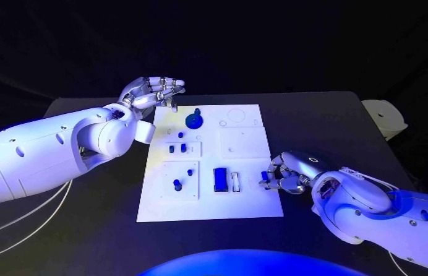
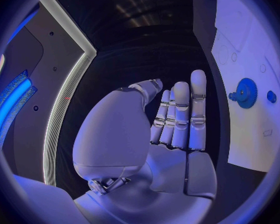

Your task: Assemble the parts on the task board

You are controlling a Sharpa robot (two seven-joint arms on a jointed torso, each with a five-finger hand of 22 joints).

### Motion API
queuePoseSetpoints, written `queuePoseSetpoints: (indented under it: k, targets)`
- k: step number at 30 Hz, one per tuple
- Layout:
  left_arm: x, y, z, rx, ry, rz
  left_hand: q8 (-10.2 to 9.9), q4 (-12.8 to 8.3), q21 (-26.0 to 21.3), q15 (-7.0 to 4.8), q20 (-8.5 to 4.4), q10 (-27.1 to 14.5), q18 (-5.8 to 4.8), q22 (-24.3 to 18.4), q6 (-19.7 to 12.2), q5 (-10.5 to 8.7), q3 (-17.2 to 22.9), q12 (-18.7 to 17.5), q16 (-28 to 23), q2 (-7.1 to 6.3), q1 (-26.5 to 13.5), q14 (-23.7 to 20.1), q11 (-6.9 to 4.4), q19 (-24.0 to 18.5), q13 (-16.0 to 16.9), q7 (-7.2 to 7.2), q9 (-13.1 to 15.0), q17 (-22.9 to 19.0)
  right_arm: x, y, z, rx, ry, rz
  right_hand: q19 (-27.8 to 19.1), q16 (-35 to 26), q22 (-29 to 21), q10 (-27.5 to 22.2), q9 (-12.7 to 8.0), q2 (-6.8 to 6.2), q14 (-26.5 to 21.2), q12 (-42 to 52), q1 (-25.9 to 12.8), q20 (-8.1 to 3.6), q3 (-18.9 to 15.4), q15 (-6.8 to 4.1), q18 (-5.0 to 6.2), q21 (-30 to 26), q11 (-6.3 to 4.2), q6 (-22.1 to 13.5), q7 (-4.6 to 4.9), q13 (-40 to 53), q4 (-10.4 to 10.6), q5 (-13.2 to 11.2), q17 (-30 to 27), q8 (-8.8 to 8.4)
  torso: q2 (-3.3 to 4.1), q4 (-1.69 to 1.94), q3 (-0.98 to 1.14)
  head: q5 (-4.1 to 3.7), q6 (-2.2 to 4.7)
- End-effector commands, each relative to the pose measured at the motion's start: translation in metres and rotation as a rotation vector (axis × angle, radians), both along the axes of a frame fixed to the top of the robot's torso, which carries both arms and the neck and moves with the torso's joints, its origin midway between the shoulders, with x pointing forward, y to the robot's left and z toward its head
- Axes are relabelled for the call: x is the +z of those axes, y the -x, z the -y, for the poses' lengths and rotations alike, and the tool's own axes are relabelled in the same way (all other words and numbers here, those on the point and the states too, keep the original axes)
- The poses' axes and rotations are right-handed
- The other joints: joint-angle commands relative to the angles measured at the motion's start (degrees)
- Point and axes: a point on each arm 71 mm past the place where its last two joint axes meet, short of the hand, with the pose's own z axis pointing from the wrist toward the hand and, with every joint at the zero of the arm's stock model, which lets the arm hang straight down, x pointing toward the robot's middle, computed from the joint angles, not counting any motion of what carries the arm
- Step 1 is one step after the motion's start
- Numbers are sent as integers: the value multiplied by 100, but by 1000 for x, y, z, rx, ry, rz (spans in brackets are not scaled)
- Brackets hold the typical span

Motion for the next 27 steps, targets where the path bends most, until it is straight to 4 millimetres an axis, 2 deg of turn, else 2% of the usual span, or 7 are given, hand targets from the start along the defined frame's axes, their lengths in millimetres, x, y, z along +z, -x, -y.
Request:
queuePoseSetpoints:
  k: [1,3,6,12,18,24,27]
  targets:
    - [1,1,2,-17,12,3,16,-1,-34,9,45,-41,87,-5,-43,11,36,18,35,-12,-55,-43,-6,-12,6,-10,-4,-6,-4,0,-1,13,36,-7,599,-29,1510,22,-37,48,447,-35,183,32,-33,46,-39,25,6,31,3,33,-7,32,734,-52,2,-5,1,10,-14]
    - [1,1,2,-17,12,3,16,-1,-34,9,45,-41,87,-5,-43,11,36,18,35,-12,-55,-43,-6,-12,6,-10,-4,-6,-5,0,-2,19,54,-7,599,-31,1510,23,-60,62,446,-39,325,31,-31,42,-39,25,1,43,-2,34,-27,27,732,-81,1,-5,0,15,-22]
    - [1,1,2,-16,12,3,16,-1,-34,9,45,-41,87,-5,-43,11,36,18,35,-12,-55,-43,-6,-12,6,-10,-4,-6,-8,-1,-2,31,82,-8,599,-34,1510,22,-115,116,446,-47,727,21,69,30,-39,25,-10,80,-12,38,-56,-406,733,-151,2,-2,-1,23,-39]
    - [1,1,1,-15,12,3,23,-3,-35,9,46,-48,87,-6,-46,11,40,32,40,-10,-66,-44,-6,-12,7,-10,-3,-10,-12,-3,-4,60,137,-2,599,-36,1510,4,-204,136,447,-74,1432,0,378,3,-39,25,-41,131,-45,37,-211,-497,741,-258,-2,-4,0,37,-59]
    - [1,1,1,-14,11,2,23,-3,-35,9,46,-48,87,-6,-46,11,40,32,40,-10,-66,-44,-6,-12,7,-10,-3,-10,-13,-3,-8,80,168,8,599,-24,1510,-11,-307,70,453,-87,2021,-25,909,-16,-39,25,-64,219,-68,48,-346,-238,784,-366,-5,-10,1,42,-64]
    - [1,1,1,-13,11,2,23,-3,-35,9,46,-48,87,-6,-46,11,40,32,40,-10,-66,-44,-6,-12,7,-10,-3,-10,-11,-2,-10,70,141,19,599,-21,1510,15,-278,-206,457,-100,1809,-22,1540,-12,-39,25,-63,204,-63,51,-13,112,803,-376,-3,-12,2,46,-50]
    - [1,1,0,-12,10,2,23,-3,-35,9,46,-48,87,-6,-46,11,40,32,40,-10,-66,-44,-6,-12,7,-10,-3,-10,-7,1,-12,56,100,20,599,-15,1510,29,-228,-315,462,-105,1546,-17,1952,-8,-39,25,-46,181,-55,53,3,320,823,-352,-1,-10,4,52,-37]
